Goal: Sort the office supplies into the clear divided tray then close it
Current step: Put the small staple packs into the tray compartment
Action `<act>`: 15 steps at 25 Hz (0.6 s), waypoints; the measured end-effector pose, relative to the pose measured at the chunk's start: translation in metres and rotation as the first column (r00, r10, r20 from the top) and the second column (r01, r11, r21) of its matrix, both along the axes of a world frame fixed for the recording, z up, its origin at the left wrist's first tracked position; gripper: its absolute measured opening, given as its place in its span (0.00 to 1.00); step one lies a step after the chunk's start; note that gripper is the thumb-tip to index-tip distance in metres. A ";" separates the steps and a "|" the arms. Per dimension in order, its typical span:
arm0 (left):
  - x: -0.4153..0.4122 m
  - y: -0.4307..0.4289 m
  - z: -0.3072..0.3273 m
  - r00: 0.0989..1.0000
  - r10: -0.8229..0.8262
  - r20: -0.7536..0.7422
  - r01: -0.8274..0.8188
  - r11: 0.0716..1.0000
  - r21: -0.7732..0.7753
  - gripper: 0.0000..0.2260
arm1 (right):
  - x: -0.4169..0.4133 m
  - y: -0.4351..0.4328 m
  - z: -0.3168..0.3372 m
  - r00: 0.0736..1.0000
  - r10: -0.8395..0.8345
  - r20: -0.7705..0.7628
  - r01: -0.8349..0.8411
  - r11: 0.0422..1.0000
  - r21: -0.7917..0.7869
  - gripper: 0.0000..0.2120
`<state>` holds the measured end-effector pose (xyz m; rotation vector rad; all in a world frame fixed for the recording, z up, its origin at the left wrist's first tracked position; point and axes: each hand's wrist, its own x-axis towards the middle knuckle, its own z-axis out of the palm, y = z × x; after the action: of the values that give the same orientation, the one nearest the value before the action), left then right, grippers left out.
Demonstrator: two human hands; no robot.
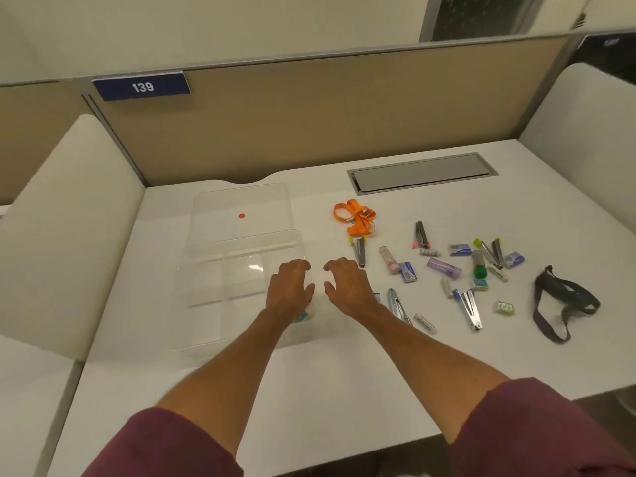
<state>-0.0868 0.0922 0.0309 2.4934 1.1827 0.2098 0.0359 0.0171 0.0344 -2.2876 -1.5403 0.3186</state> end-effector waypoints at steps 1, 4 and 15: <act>0.012 -0.005 0.002 0.999 -0.032 0.004 0.032 0.999 0.006 0.18 | 0.011 -0.008 0.000 0.999 -0.034 0.001 0.034 0.999 -0.013 0.18; 0.052 -0.022 0.004 0.993 -0.116 -0.008 0.116 0.993 0.002 0.18 | 0.047 -0.034 0.002 0.988 -0.155 -0.006 0.154 0.985 -0.075 0.18; 0.215 -0.119 -0.008 0.903 -0.429 -0.031 0.426 0.902 -0.072 0.19 | 0.195 -0.164 -0.018 0.883 -0.469 0.022 0.466 0.869 -0.167 0.16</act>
<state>0.1286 -0.0273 0.0229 2.6358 0.6150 -0.0056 0.2308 -0.1467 0.0163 -2.6850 -0.9255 0.3424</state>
